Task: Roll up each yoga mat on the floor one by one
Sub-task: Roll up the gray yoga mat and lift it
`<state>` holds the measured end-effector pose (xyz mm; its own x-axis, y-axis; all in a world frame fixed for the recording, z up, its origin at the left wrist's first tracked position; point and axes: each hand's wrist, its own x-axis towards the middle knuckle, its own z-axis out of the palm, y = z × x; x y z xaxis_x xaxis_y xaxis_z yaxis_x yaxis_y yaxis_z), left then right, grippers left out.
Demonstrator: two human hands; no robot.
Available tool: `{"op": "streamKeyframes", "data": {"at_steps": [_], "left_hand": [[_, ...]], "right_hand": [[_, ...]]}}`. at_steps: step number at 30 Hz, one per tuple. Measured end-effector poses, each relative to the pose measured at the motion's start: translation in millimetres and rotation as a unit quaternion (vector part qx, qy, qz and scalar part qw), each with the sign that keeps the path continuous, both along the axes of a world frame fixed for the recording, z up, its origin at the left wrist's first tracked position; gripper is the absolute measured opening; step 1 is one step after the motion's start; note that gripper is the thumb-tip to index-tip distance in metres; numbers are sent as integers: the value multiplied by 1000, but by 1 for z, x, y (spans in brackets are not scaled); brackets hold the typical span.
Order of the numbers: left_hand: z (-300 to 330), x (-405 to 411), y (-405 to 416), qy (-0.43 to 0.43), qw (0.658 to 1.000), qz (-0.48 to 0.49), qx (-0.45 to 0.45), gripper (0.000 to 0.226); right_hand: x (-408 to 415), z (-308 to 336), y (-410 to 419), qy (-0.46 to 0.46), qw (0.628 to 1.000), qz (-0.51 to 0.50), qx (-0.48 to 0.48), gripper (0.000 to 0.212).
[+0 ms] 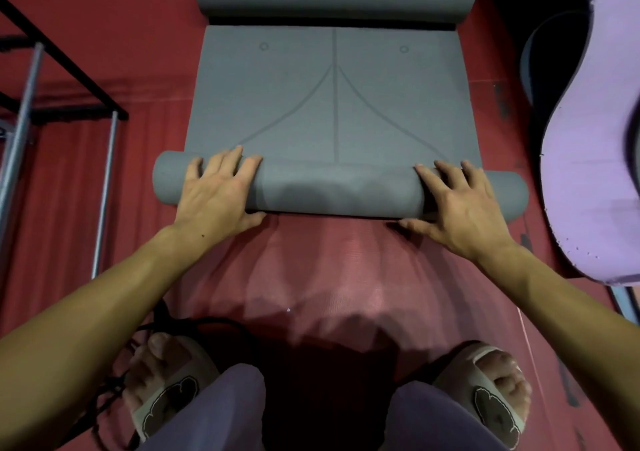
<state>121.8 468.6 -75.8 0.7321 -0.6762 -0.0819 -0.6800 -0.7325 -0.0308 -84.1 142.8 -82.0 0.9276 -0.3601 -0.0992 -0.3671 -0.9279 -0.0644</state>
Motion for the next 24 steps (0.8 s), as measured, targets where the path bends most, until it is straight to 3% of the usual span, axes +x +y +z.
{"op": "streamKeyframes", "data": {"at_steps": [3,11,17,24], "left_hand": [[-6,5,-2,1,1000,3,6,110],[5,13,-5,35,999,15,-18,96],[23,2,0,130,990,30,48,96],[36,-21,9,245,955,25,167,97]], "right_hand": [[3,-1,-6,16,1000,18,-20,111],[7,13,-13,47,997,50,-39,104],[-5,28,-10,132,989,60,10,105],[-21,41,-3,238,961,93,104,106]]}}
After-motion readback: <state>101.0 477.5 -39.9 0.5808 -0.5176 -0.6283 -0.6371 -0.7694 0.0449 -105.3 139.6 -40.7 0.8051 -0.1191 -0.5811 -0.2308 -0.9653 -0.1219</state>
